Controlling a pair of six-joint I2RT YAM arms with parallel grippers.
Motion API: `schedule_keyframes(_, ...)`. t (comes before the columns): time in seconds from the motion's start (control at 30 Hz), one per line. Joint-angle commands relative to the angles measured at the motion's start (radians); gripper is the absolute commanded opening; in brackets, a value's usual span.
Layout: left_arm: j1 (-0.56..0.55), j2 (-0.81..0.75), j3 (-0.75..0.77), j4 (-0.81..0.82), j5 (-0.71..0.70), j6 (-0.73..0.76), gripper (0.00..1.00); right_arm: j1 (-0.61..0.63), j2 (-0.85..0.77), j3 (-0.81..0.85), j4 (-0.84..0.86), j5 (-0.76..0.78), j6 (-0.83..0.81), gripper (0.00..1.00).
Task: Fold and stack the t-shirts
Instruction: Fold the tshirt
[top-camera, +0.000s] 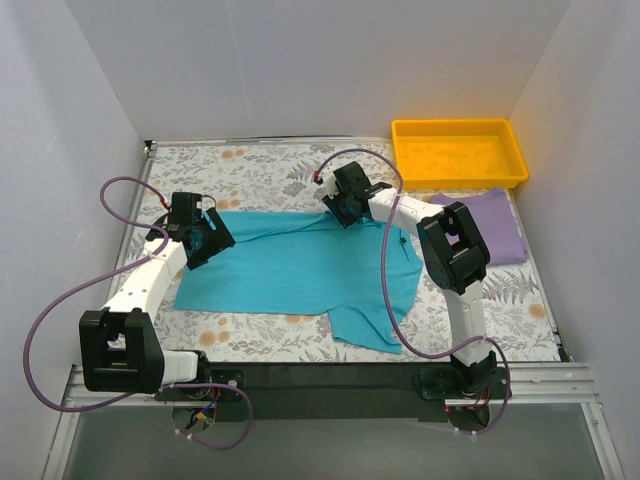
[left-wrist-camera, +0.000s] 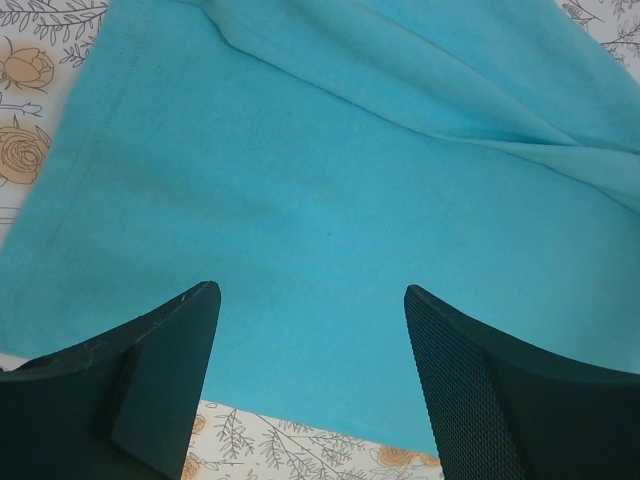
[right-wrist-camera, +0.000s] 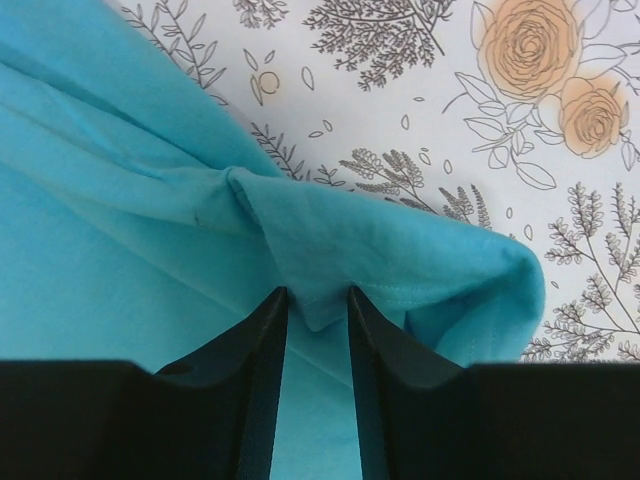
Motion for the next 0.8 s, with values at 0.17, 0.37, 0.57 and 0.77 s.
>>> schedule_keyframes(0.17,-0.001,-0.019,0.002,-0.011,-0.001,0.004,0.69,0.004,-0.001,0.046,0.057,0.049,0.006,0.31)
schedule_keyframes(0.37,-0.001,-0.019,0.002,-0.014,-0.004,0.006,0.69,0.004,0.011,0.053,0.06,0.069,0.009,0.24)
schedule_keyframes(0.57,0.001,-0.02,0.005,-0.017,-0.01,0.006,0.69,0.005,-0.029,0.029,0.04,0.064,0.008,0.03)
schedule_keyframes(0.77,-0.001,-0.019,0.018,-0.02,-0.016,0.006,0.69,0.022,-0.131,-0.008,-0.081,0.063,0.02,0.01)
